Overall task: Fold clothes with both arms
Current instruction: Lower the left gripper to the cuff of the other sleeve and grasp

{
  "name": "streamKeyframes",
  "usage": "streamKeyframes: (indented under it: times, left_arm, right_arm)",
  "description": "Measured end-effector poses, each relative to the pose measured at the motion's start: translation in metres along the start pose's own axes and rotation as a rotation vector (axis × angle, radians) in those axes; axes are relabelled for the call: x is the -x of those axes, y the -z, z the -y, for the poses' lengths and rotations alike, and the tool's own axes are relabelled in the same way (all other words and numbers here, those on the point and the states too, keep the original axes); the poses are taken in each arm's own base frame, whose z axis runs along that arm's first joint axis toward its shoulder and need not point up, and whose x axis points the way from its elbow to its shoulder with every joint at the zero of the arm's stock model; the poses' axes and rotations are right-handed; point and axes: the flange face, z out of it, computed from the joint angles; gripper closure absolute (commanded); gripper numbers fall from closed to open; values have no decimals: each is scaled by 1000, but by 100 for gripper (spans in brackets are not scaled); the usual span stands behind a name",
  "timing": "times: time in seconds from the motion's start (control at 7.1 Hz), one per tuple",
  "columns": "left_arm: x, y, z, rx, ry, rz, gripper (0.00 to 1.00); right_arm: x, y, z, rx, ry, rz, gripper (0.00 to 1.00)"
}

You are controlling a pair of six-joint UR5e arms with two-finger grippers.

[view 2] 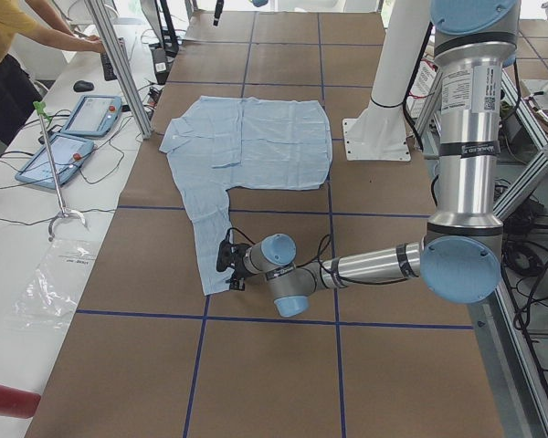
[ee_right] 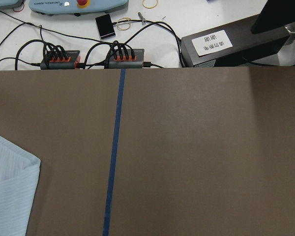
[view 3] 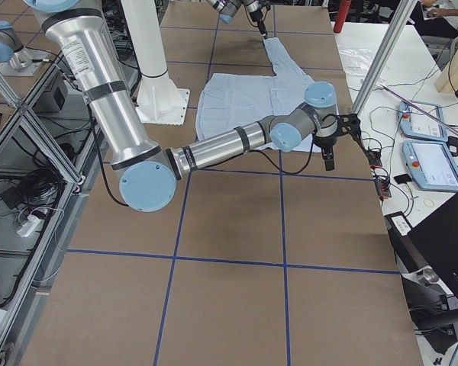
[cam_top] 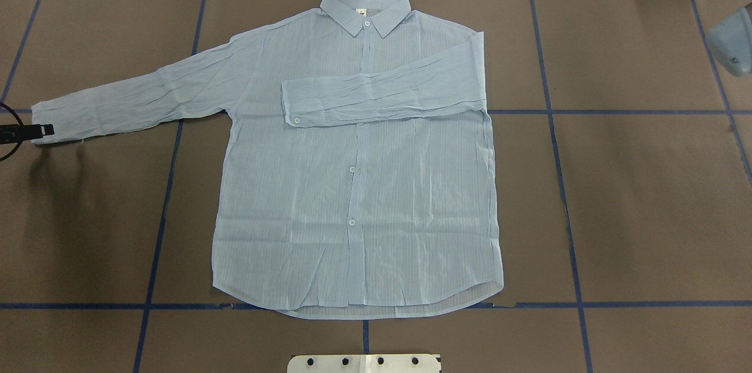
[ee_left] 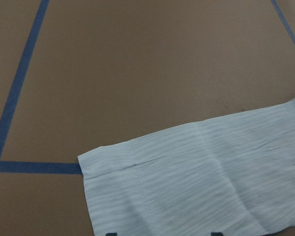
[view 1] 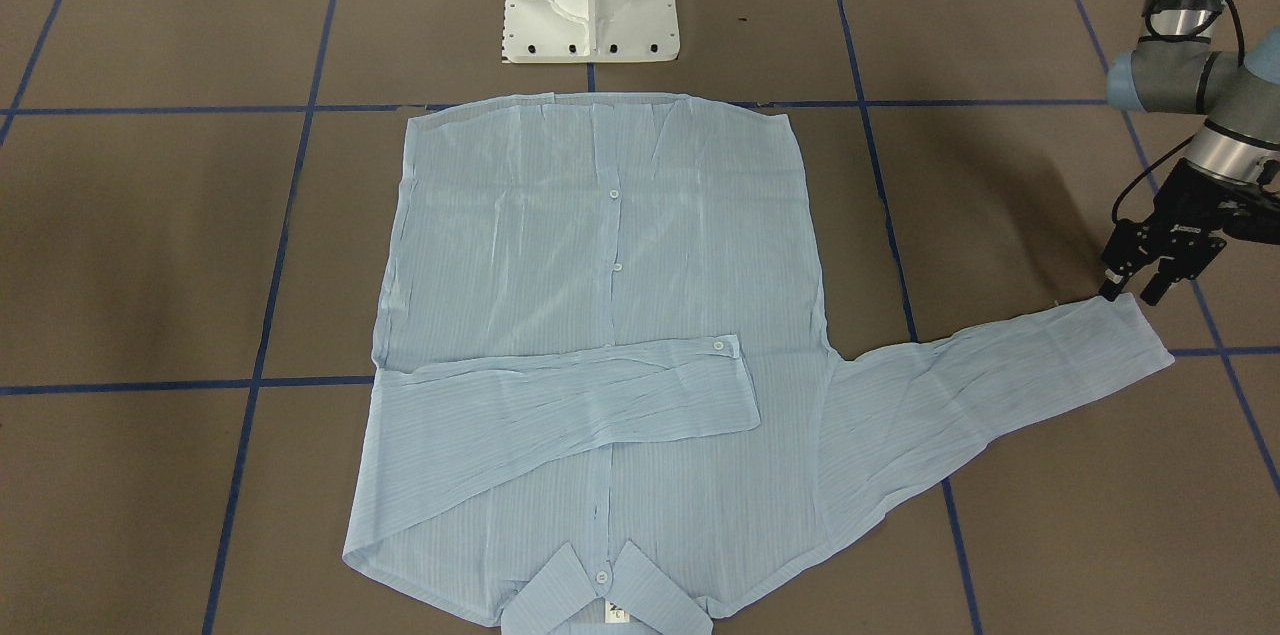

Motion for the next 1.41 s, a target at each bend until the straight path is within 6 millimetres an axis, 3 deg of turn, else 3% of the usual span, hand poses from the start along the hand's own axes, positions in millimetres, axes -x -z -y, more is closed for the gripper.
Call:
streamKeyframes:
  times: [1.13,1.41]
  left_arm:
    - [8,-5,-7,9,-24,12,30]
    - [9,-5,-8,10,-30,14,47]
  right_arm:
    - [-7,0,-9,1,-2,-4,0]
    - [-9,1,-12,2,-3,-4,0]
